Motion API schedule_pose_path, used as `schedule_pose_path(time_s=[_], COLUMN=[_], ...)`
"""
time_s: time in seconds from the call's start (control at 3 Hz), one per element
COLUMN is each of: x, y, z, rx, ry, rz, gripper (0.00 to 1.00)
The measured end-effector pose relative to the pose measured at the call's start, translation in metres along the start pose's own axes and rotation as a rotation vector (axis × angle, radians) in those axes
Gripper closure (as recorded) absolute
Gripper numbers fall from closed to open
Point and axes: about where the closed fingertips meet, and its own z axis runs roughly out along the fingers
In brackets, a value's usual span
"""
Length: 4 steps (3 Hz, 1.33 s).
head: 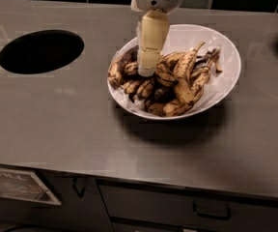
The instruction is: Pick banana from white bowl
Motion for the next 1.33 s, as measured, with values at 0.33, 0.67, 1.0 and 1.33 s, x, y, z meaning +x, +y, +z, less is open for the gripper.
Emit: schedule_pose_path(time_s=[0.33,0.67,1.0,1.33], x=[-0.003,-0.014,-0.029,-0.034], y=[-0.003,-0.026,-0.048,-0.054], z=[0.005,0.018,0.032,0.033], rx=[-0.030,-0.026,0.012,0.033], ry=[0.025,0.064,0.073,0.054], rz=[0.035,0.141,0.282,0.282], gripper=[0.00,0.00,0.00,0.00])
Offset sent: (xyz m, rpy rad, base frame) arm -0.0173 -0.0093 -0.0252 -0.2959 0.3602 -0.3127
